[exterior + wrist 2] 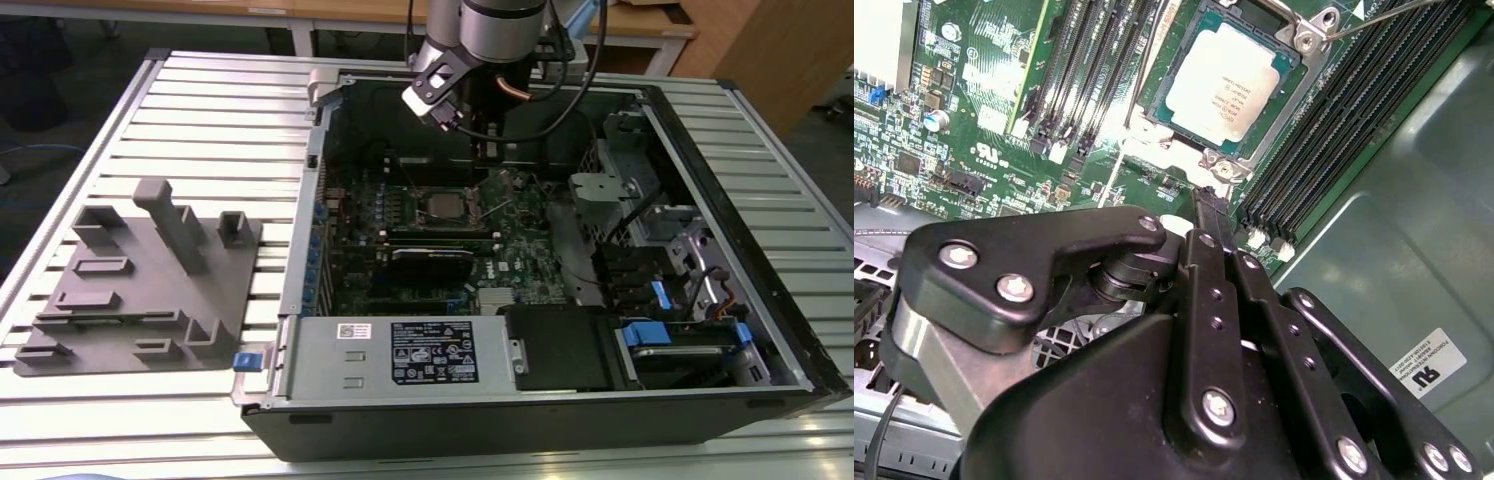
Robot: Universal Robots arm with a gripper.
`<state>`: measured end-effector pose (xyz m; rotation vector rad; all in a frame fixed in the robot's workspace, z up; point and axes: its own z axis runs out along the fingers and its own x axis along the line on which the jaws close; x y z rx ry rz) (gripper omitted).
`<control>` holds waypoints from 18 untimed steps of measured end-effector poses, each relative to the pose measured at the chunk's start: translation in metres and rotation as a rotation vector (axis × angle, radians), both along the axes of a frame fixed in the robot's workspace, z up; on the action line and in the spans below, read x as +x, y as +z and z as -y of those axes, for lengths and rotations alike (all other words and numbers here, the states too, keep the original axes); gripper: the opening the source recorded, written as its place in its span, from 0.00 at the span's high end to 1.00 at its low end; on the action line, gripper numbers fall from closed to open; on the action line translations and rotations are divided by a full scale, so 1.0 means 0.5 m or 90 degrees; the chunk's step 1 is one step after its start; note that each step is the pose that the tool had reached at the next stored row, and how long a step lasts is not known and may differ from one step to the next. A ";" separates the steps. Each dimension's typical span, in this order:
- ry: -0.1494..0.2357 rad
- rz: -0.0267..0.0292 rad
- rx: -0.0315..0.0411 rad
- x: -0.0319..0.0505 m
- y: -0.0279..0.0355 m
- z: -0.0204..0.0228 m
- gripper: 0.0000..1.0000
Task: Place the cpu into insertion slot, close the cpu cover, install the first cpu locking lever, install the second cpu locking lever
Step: 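Close the cpu cover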
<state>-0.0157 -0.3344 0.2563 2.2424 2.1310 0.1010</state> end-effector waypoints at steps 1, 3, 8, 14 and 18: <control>0.000 0.0000 0.0000 0.000 0.000 0.0000 0.89; 0.000 0.0000 0.0000 0.001 0.000 0.0000 0.89; 0.000 0.0000 0.0000 0.014 0.000 -0.0006 0.89; 0.000 0.0000 0.0000 0.035 0.000 -0.0018 0.89; 0.000 0.0000 -0.0001 0.049 -0.001 -0.0039 0.89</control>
